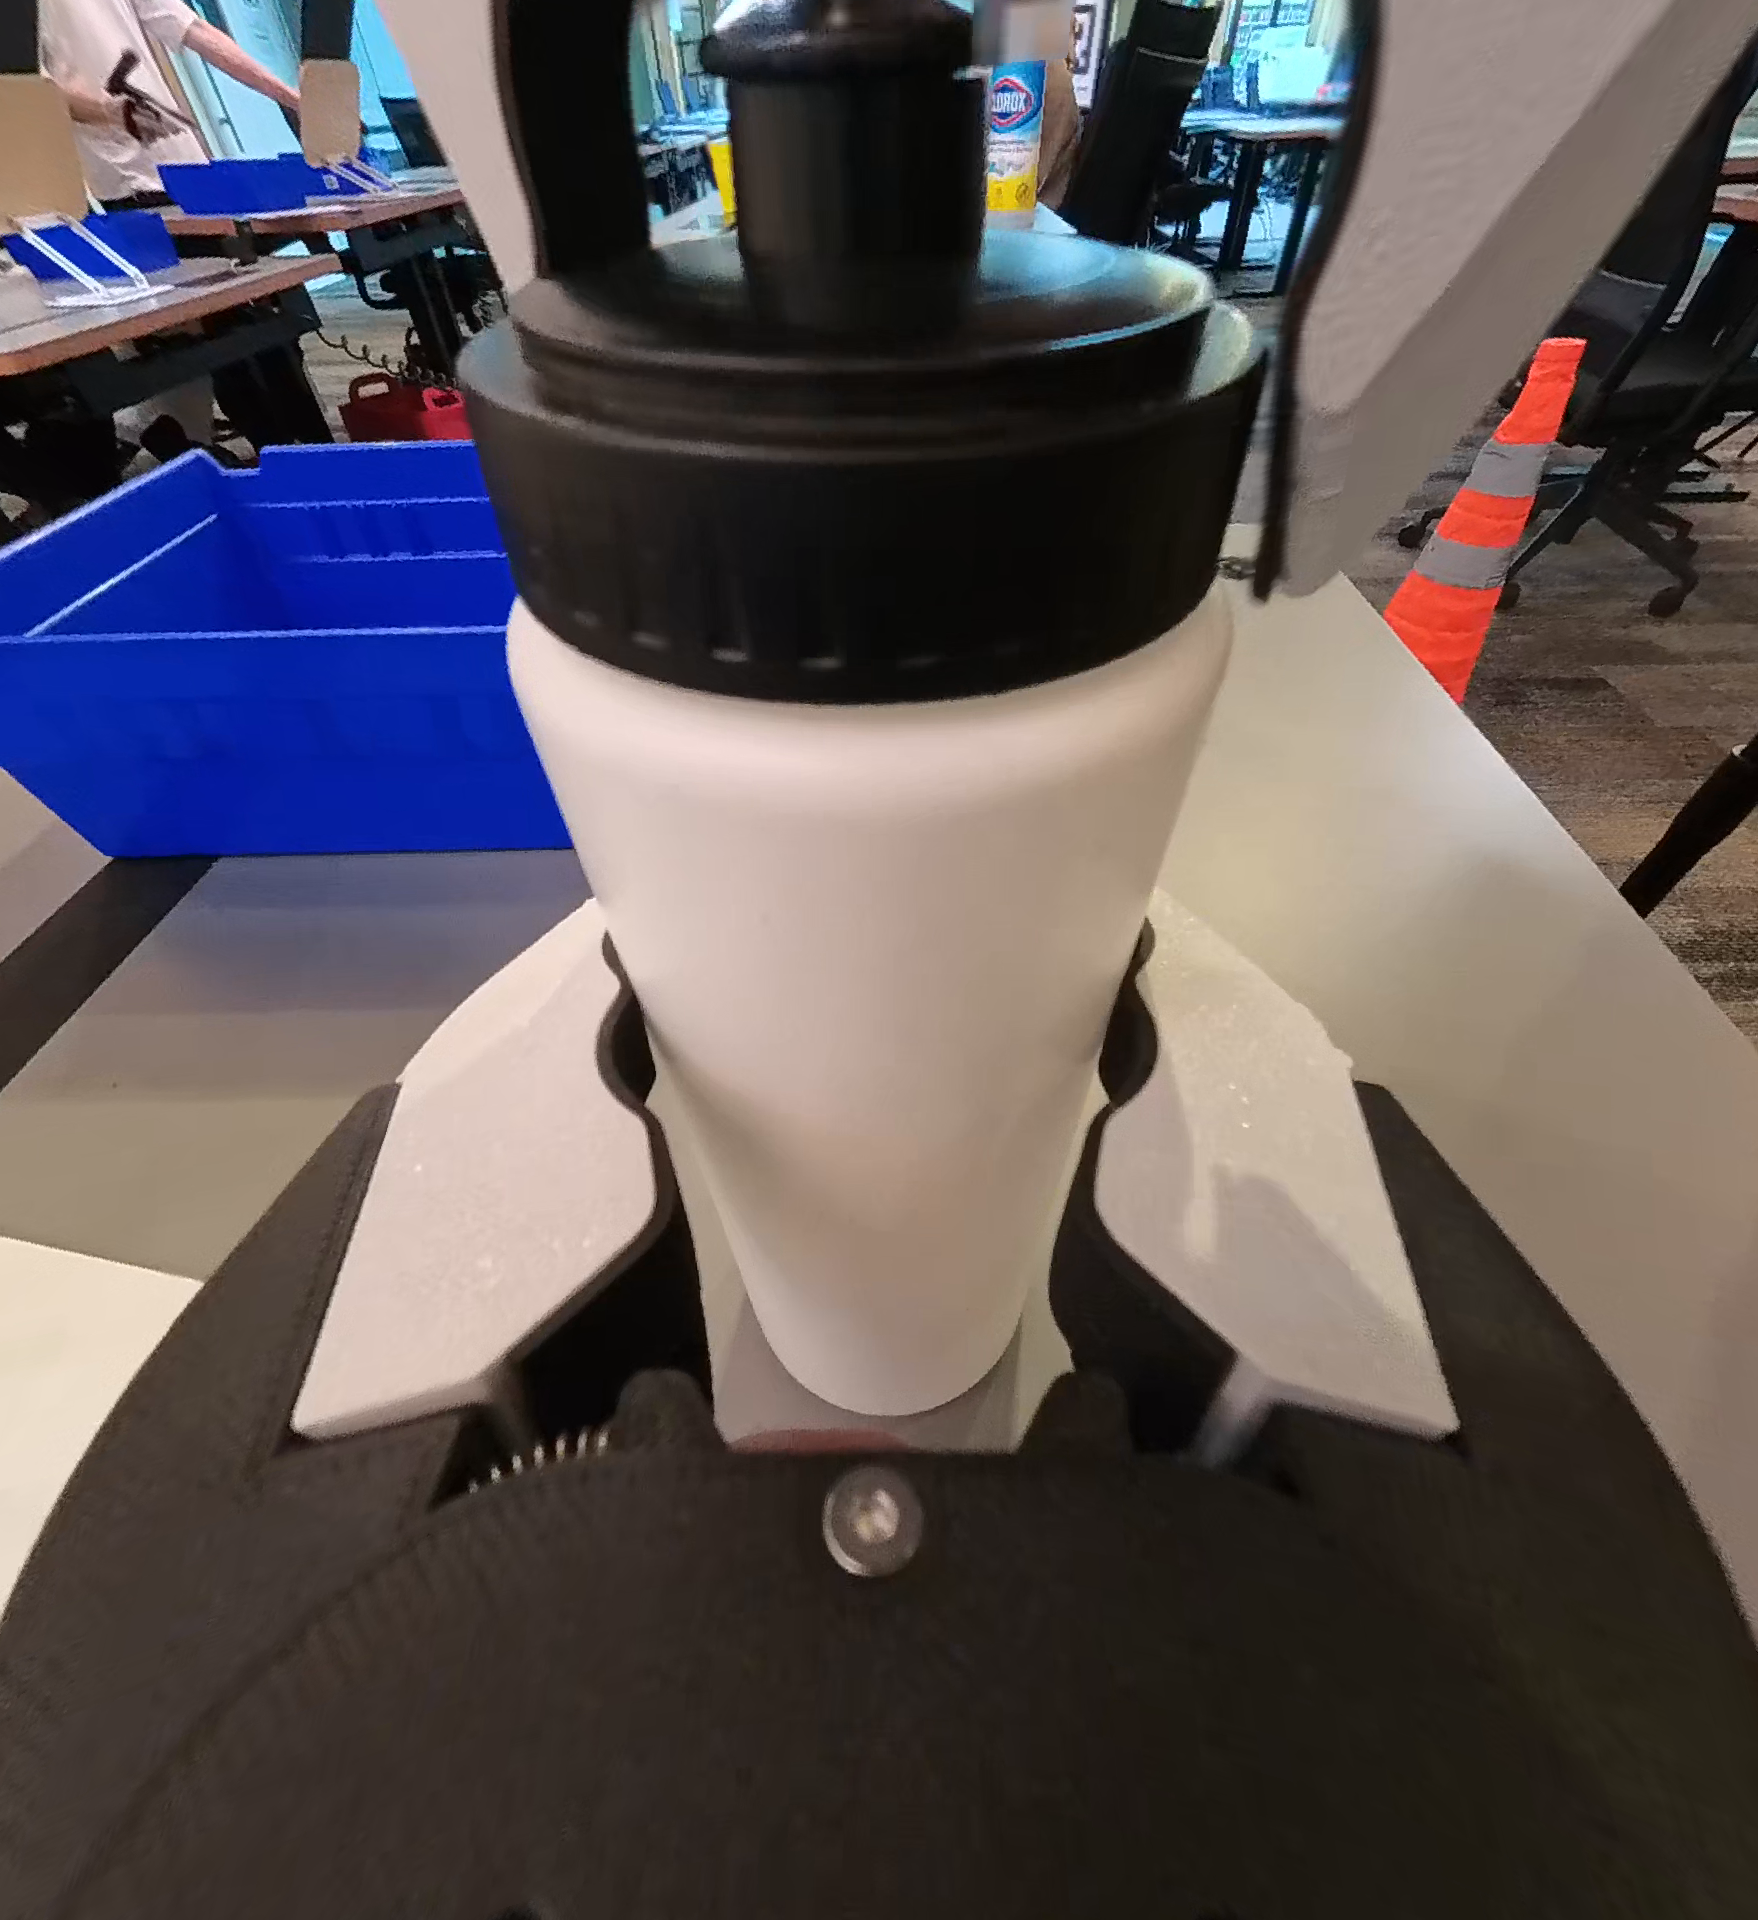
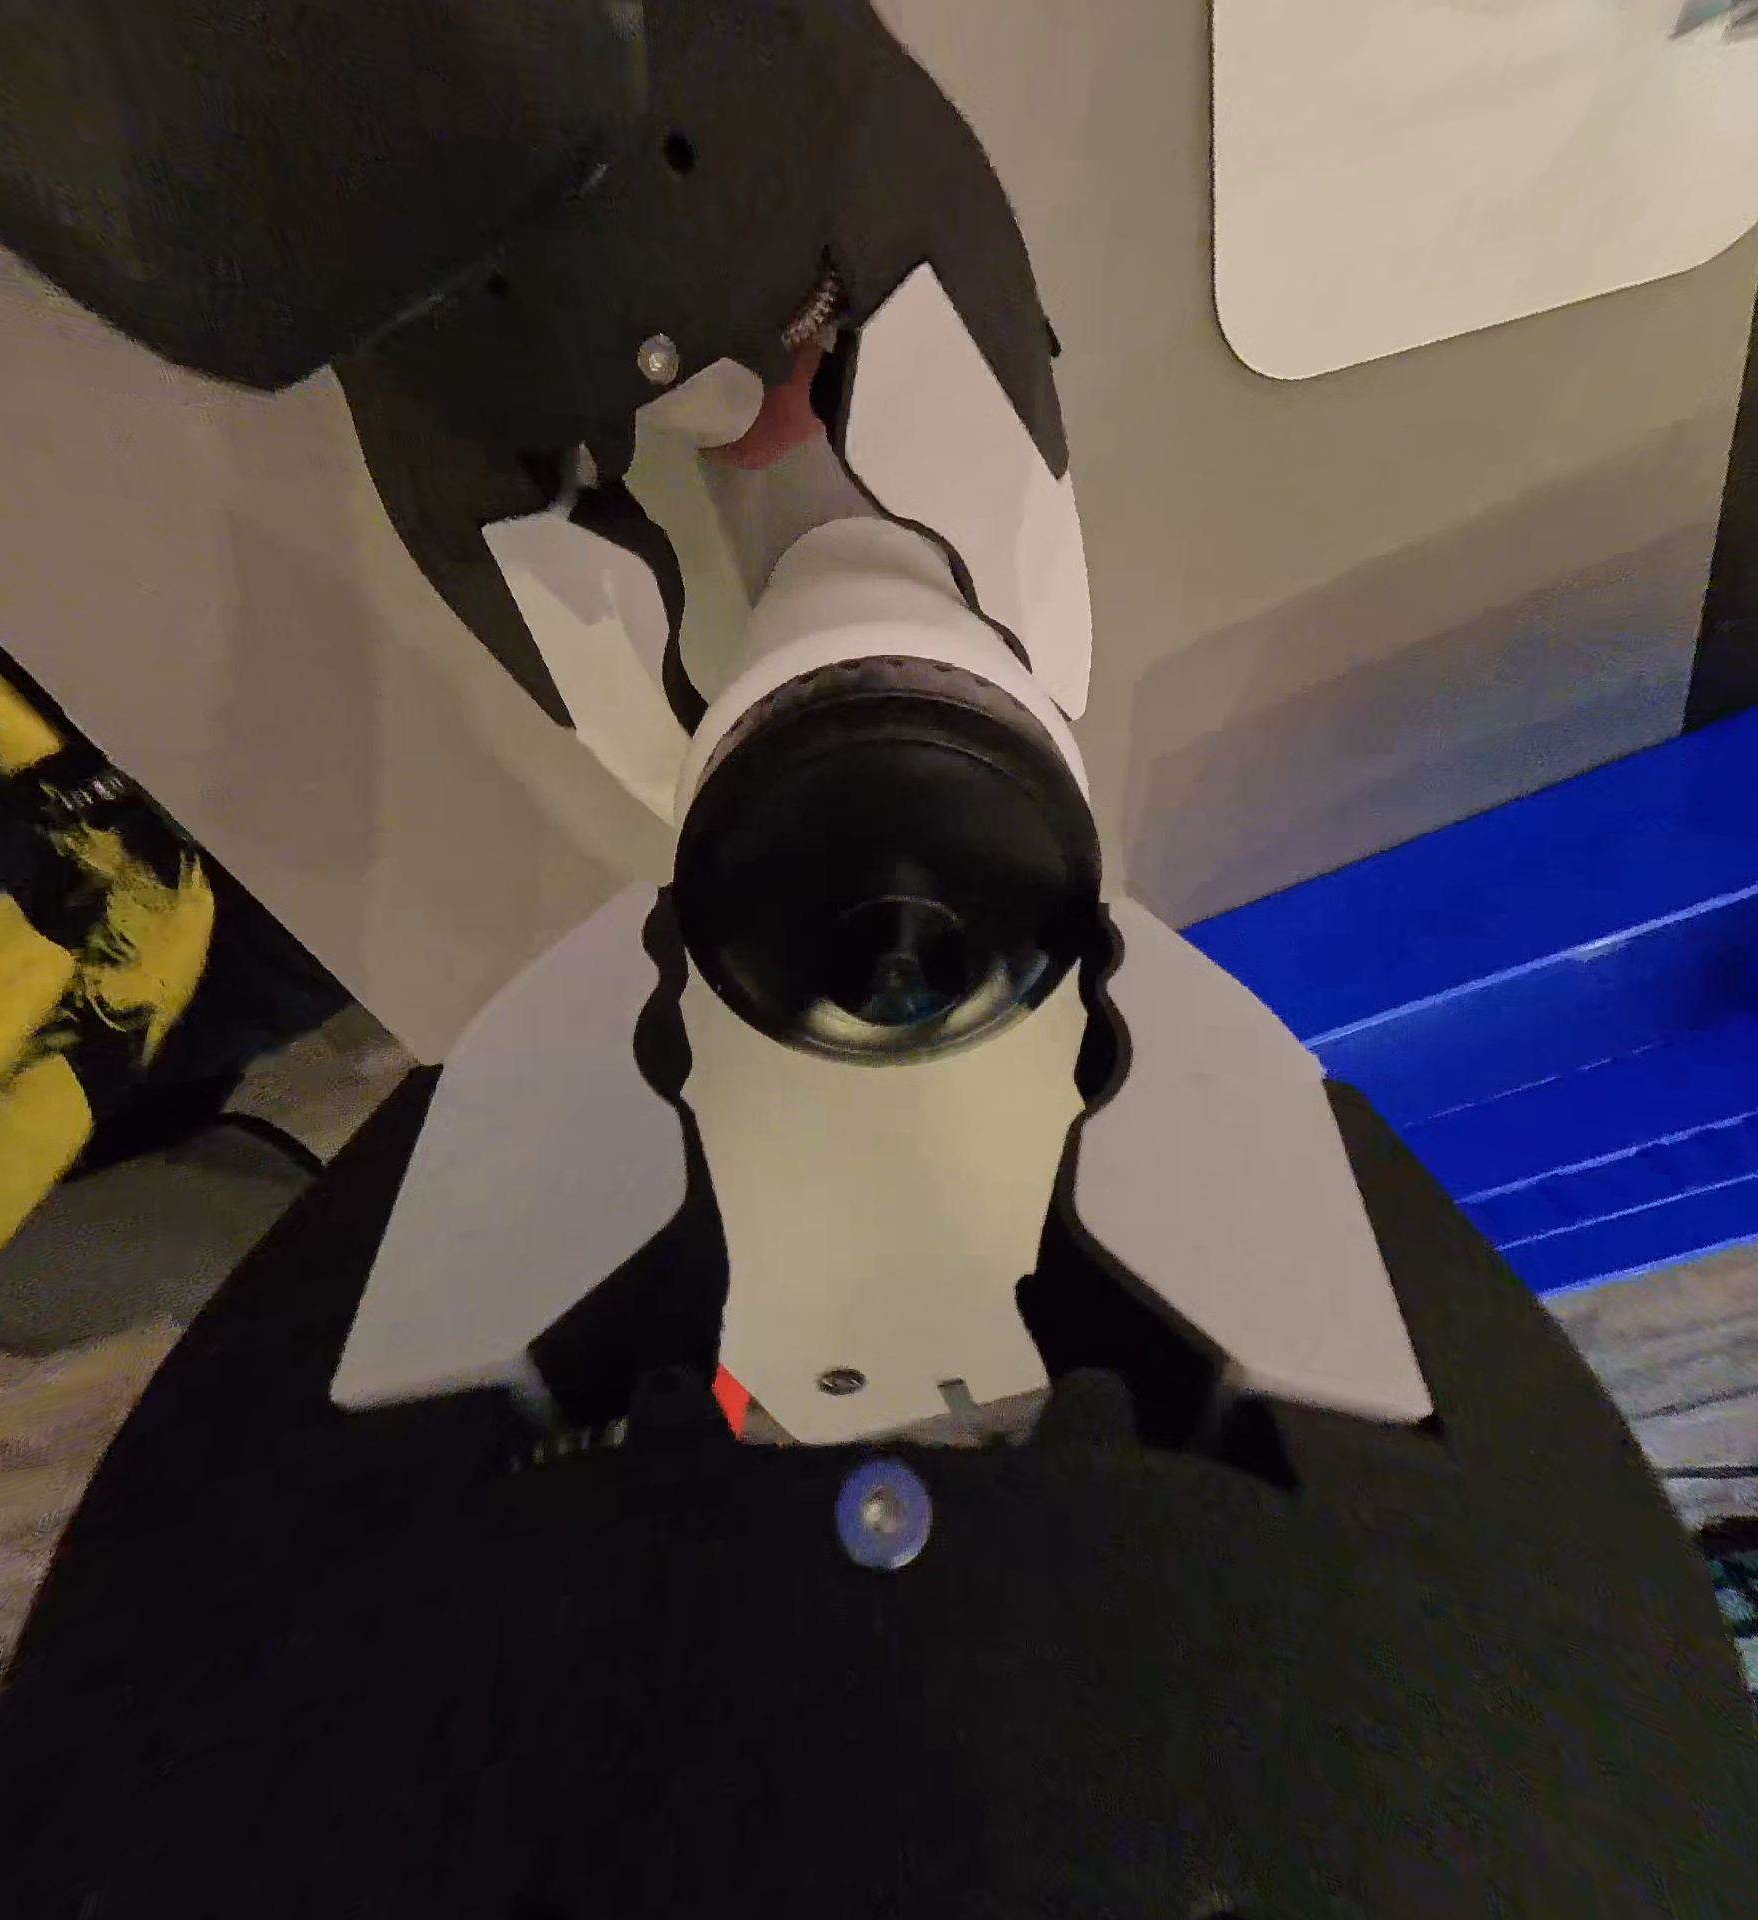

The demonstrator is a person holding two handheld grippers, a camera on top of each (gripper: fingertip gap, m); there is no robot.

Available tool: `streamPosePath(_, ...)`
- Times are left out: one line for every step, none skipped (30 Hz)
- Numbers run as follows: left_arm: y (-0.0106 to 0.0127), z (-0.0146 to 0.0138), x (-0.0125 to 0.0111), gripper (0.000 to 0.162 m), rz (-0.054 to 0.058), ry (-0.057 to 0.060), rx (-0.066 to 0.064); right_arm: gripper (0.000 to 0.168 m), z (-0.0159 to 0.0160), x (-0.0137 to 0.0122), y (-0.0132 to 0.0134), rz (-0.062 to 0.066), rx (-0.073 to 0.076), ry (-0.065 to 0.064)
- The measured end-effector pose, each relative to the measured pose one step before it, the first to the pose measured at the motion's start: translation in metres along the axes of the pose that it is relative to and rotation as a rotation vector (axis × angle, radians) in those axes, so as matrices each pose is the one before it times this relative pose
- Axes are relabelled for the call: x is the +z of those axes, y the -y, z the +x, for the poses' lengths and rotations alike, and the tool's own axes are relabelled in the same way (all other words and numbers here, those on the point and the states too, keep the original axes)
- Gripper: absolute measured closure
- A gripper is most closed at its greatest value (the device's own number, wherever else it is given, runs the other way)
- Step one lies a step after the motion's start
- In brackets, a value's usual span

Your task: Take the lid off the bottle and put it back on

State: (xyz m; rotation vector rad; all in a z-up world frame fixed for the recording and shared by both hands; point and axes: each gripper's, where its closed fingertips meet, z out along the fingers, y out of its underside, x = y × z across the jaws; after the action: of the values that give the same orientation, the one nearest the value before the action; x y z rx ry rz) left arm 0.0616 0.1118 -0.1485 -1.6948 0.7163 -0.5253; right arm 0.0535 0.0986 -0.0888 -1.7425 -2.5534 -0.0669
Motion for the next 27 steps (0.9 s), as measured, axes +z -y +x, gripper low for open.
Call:
streamPosePath(0.00002,0.00028,0.00071,0.076,-0.0023,-0.0007,-0.0037,0.087,0.00173,-0.00127,-0.00203,-0.0108,-0.0684,-0.0075)
streamPosePath(0.00005,0.00012,0.00012,0.076,0.002,-0.0004,0.0001,0.075,0.00398,-0.00324,0.00106,0.0105,-0.0478,-0.0182)
streamPosePath(-0.00004,0.00023,-0.00025,0.076,0.001,-0.0013,0.0001,0.079,0.00034,-0.00321,0.00041,0.0034,-0.0534,0.0051)
streamPosePath(0.00003,-0.00007,-0.00001,0.076,-0.0015,-0.0006,0.0,0.084,-0.00237,-0.00163,0.00136,0.0084,-0.0692,0.0159)
streamPosePath(-0.00007,0.00008,0.00006,0.076,-0.0017,0.0001,-0.0003,0.09,-0.00235,-0.0005,0.00188,0.0101,-0.0585,0.0127)
streamPosePath(0.00004,0.00015,0.00008,0.076,0.0002,-0.0007,0.0002,0.097,-0.0007,0.00079,-0.00065,-0.0053,-0.0319,0.0038)
streamPosePath(-0.00001,-0.00017,0.00006,0.076,-0.0002,0.0007,-0.0019,0.099,0.00159,0.00089,-0.00146,-0.0174,-0.0173,-0.0077)
streamPosePath(-0.00005,-0.00007,0.00009,0.076,-0.0006,0.0013,0.0006,0.1,-0.00007,-0.00016,-0.00038,-0.0102,-0.0053,0.0033)
streamPosePath(0.00005,-0.00001,-0.00005,0.076,-0.0003,0.0003,-0.0004,0.1,0.00025,-0.00015,-0.00007,-0.0067,0.01,0.0018)
streamPosePath(0.0,-0.00005,0.00002,0.076,0.0009,-0.0003,-0.0017,0.1,0.00038,-0.00004,0.00073,-0.004,0.044,0.006)
streamPosePath(-0.00001,0.00003,-0.00022,0.076,0.0014,-0.0014,-0.0009,0.1,-0.00011,0.00022,0.00098,0.0003,0.0644,0.0064)
streamPosePath(-0.00024,0.00008,-0.00035,0.076,-0.0004,-0.0019,0.0014,0.1,-0.00079,0.00033,0.0003,0.0071,0.0701,0.0012)
streamPosePath(-0.00202,-0.00017,0.00005,0.077,-0.0127,0.0012,0.0004,0.1,-0.00053,0.00035,0.00015,0.0103,0.09,0.0015)
streamPosePath(-0.00264,-0.00151,0.00041,0.076,-0.0121,0.0132,0.0115,0.1,-0.00005,0.00028,0.00355,0.0225,0.0945,0.0042)
streamPosePath(-0.00017,-0.00021,-0.00055,0.076,0.0066,-0.0037,-0.0041,0.1,-0.00064,0.00009,0.00207,0.0295,0.0357,-0.0062)
streamPosePath(0.00027,0.00053,-0.00009,0.076,0.0054,-0.0048,0.0034,0.099,-0.00066,0.00007,0.00037,0.02,0.0057,-0.0057)
streamPosePath(-0.00001,0.00036,0.00024,0.076,-0.0026,-0.0015,0.0006,0.1,-0.00009,0.00001,-0.00001,0.0118,-0.0028,-0.0022)
streamPosePath(0.00002,-0.00014,0.00035,0.076,-0.0035,0.0031,0.0002,0.099,0.00039,0.00027,-0.00016,0.0065,-0.0104,-0.0006)
streamPosePath(0.00013,0.00001,0.00034,0.076,-0.0006,0.0017,-0.0013,0.099,0.00041,0.00044,-0.00011,0.0029,-0.0158,0.0017)
streamPosePath(0.00004,0.00049,0.00032,0.076,0.0004,-0.0006,0.0002,0.098,-0.0006,0.00085,-0.00043,-0.0039,-0.0212,0.0056)
streamPosePath(0.00003,0.0006,0.00015,0.076,-0.0012,-0.0001,0.0016,0.09,-0.00155,0.0014,-0.00028,-0.0081,-0.0169,0.0107)
streamPosePath(0.00016,0.00063,0.00015,0.076,-0.0009,-0.0017,0.0003,0.083,0.00054,0.00104,-0.00013,-0.0122,-0.0197,-0.0049)
streamPosePath(-0.00002,0.00007,0.00001,0.076,0.0007,-0.0007,-0.0007,0.081,0.00199,0.00098,-0.00114,-0.0149,-0.027,-0.0203)
streamPosePath(0.00002,-0.00001,0.00001,0.076,0.0001,0.0003,0.0015,0.077,0.00095,0.00101,-0.00014,-0.0079,-0.0167,-0.0128)
streamPosePath(-0.00006,0.00004,0.00003,0.076,-0.0026,0.0008,0.0018,0.079,-0.00188,0.00136,0.00182,0.0074,-0.0044,0.0093)
streamPosePath(-0.00008,0.00036,-0.00008,0.076,-0.0016,-0.0014,0.0024,0.092,-0.00127,0.00166,0.00158,0.0097,-0.0032,0.0088)
streamPosePath(-0.00006,-0.00108,-0.0003,0.076,0.0005,0.0047,-0.0043,0.093,0.00152,0.00058,0.00037,0.0059,-0.0084,-0.0095)
